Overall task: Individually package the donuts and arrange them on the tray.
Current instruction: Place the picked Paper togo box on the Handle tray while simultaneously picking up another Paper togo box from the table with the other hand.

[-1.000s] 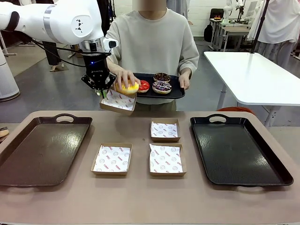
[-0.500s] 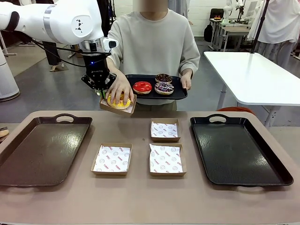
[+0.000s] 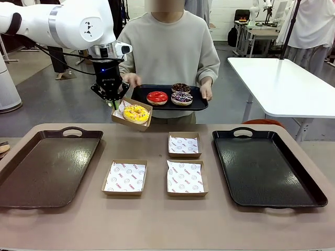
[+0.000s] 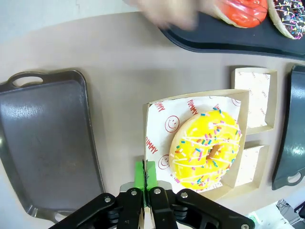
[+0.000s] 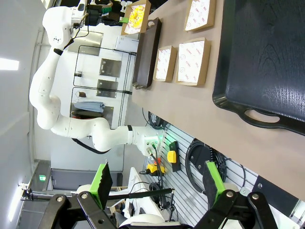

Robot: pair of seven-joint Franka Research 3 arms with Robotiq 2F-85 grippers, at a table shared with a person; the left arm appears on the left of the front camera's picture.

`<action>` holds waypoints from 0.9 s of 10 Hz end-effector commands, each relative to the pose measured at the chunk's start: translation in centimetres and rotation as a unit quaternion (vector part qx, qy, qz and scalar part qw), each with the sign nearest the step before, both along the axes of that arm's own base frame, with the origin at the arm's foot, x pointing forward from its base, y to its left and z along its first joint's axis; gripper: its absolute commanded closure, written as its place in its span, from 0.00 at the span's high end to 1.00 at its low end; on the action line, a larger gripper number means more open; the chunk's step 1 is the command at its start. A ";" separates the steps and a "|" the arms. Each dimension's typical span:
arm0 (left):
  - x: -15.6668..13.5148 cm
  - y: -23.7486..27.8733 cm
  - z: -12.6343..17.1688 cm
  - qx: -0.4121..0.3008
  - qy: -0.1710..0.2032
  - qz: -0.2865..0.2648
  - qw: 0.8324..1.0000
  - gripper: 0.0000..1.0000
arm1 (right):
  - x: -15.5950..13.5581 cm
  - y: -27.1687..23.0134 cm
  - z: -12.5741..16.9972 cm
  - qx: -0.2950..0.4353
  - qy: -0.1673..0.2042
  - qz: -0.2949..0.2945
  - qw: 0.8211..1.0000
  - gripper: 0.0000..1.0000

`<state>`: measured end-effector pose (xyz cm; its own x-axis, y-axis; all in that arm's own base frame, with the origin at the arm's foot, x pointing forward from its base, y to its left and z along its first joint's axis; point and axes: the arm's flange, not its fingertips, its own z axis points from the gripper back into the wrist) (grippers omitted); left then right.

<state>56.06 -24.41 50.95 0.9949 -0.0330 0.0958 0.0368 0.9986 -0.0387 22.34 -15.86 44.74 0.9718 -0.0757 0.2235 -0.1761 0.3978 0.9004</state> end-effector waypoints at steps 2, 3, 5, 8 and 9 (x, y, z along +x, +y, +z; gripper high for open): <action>-0.2 0.2 -0.1 0.000 -0.002 0.001 1.000 0.00 | 0.0 -0.1 0.0 0.005 -0.008 0.001 1.000 1.00; -0.2 0.2 -0.1 0.000 -0.002 0.001 1.000 0.00 | 0.0 -0.1 0.0 0.005 -0.008 0.001 1.000 1.00; -0.2 0.2 -0.1 0.000 -0.002 0.001 1.000 0.00 | 0.0 -0.1 0.0 0.005 -0.008 0.001 1.000 1.00; -0.2 0.2 -0.1 0.000 -0.002 0.001 1.000 0.00 | 0.0 -0.1 0.0 0.005 -0.008 0.001 1.000 1.00; 0.0 0.0 0.0 0.000 0.000 0.000 1.000 0.01 | 0.0 0.0 0.0 0.000 0.000 0.000 1.000 1.00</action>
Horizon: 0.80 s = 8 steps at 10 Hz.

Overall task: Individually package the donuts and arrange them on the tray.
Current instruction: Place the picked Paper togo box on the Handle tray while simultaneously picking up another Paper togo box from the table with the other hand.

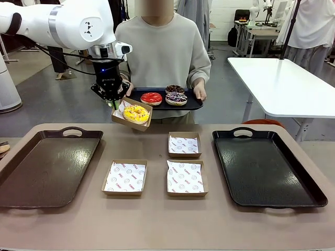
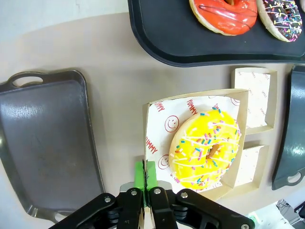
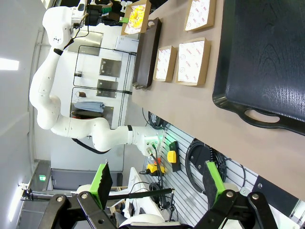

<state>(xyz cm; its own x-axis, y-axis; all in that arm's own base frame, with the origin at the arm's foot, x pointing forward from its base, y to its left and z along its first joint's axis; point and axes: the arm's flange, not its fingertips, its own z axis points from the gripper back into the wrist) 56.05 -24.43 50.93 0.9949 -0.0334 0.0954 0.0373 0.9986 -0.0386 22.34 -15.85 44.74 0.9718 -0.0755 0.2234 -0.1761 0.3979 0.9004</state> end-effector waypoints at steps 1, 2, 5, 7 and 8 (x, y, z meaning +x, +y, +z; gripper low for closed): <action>0.4 1.5 0.0 -0.004 -0.012 -0.015 1.000 0.01 | 2.6 1.3 1.0 -0.031 0.030 -0.026 0.999 1.00; 0.3 3.8 0.3 -0.031 -0.016 -0.026 0.999 0.01 | 5.7 3.3 2.6 -0.050 0.064 -0.007 0.997 1.00; -2.9 10.3 1.0 -0.031 -0.022 -0.012 0.999 0.01 | 13.9 8.6 7.4 -0.143 0.117 0.033 0.982 1.00; -5.9 14.5 1.1 -0.025 -0.016 0.013 0.999 0.01 | 18.5 13.3 9.5 -0.224 0.137 0.041 0.964 1.00; -7.0 16.0 1.0 -0.025 -0.013 0.022 0.999 0.01 | 20.0 15.5 10.0 -0.253 0.140 0.048 0.956 1.00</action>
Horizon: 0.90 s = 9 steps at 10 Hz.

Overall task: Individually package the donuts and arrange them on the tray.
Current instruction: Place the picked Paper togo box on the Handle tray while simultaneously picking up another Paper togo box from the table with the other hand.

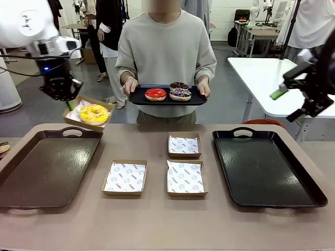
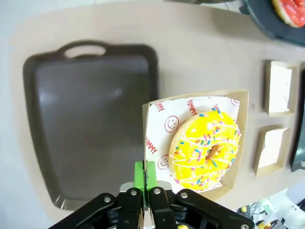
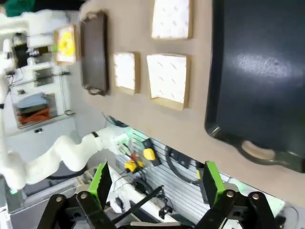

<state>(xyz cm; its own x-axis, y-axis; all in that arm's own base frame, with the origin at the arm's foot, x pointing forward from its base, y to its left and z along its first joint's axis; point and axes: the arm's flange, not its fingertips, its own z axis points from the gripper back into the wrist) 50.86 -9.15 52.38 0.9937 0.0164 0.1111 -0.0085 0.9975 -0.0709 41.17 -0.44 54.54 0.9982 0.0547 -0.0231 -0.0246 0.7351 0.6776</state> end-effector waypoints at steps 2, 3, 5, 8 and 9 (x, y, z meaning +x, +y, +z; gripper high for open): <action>-3.7 4.0 -1.6 -0.008 -0.002 0.019 1.000 0.01 | 4.5 5.1 0.2 -0.103 0.018 0.021 0.994 1.00; -4.1 5.4 -2.3 -0.011 -0.003 0.027 1.000 0.01 | 5.8 7.6 -0.5 -0.128 0.016 0.025 0.991 1.00; -3.9 6.6 -3.6 -0.007 -0.007 0.027 1.000 0.01 | 7.0 12.5 -2.8 -0.179 0.003 0.027 0.983 1.00; -2.7 8.8 -5.3 0.003 -0.007 0.030 1.000 0.01 | 8.0 17.1 -5.6 -0.206 -0.009 0.027 0.978 1.00; -2.5 9.2 -5.8 0.002 0.000 0.027 1.000 0.01 | 7.9 17.8 -5.9 -0.196 -0.008 0.025 0.980 1.00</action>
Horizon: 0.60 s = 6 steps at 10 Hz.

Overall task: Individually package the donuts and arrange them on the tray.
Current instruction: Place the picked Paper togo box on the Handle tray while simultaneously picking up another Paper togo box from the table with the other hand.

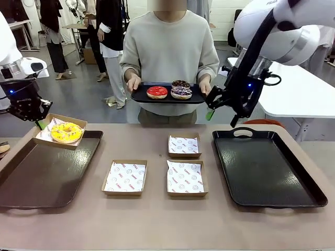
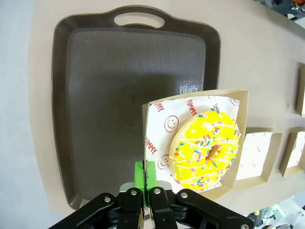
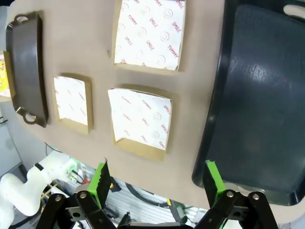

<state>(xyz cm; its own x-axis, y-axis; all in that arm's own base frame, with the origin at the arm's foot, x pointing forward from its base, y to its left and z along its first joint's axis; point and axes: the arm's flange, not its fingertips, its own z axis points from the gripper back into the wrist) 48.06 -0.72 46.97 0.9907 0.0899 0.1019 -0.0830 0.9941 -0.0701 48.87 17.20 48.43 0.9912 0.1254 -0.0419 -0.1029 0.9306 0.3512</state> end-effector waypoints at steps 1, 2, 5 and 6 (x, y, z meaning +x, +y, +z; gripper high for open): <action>0.5 0.9 -0.6 0.003 -0.001 -0.011 1.000 0.01 | 0.0 0.5 0.2 0.002 -0.003 -0.014 1.000 1.00; 0.6 0.9 -0.9 0.003 0.001 -0.012 1.000 0.01 | -0.3 0.3 0.5 0.011 -0.002 -0.012 1.000 1.00; 0.2 0.4 -0.6 0.000 0.004 -0.001 1.000 0.01 | 0.0 0.3 -0.1 0.000 0.000 0.000 1.000 1.00; 0.2 0.4 -0.6 0.000 0.004 -0.001 1.000 0.01 | 0.0 0.3 -0.1 0.000 0.000 0.000 1.000 1.00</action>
<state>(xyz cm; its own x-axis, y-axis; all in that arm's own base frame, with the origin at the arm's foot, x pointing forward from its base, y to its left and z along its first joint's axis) 48.44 -0.24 46.11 0.9925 0.0844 0.0888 -0.0784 0.9946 -0.0686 48.82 17.49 48.49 0.9914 0.1246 -0.0390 -0.1029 0.9295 0.3543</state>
